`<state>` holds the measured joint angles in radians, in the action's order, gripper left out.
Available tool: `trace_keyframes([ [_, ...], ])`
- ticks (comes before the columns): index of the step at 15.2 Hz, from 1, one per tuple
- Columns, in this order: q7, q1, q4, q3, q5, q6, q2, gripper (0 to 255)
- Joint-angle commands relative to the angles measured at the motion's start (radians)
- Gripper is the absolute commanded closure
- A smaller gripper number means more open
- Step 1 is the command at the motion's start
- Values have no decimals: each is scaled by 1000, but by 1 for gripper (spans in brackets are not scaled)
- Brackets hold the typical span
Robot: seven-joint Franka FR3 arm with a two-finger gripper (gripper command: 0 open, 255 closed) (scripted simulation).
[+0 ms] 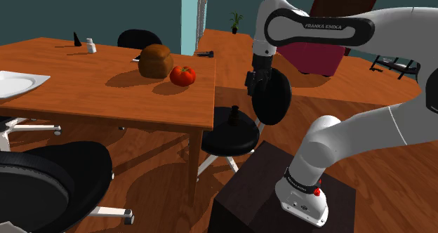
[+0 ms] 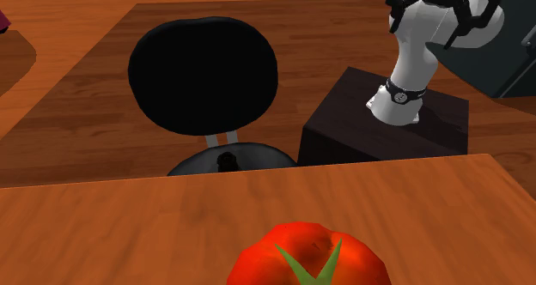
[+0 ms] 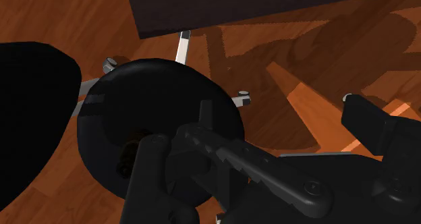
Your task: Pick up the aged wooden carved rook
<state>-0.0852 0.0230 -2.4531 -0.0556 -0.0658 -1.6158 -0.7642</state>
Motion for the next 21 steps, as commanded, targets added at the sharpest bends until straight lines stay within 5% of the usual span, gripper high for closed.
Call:
trace_keyframes([
  [1,0,0,0,0,0,0,0,0],
  [12,159,45,40,-154,-77,-281,341,0],
  [21,305,70,190,-252,-45,-455,685,0],
])
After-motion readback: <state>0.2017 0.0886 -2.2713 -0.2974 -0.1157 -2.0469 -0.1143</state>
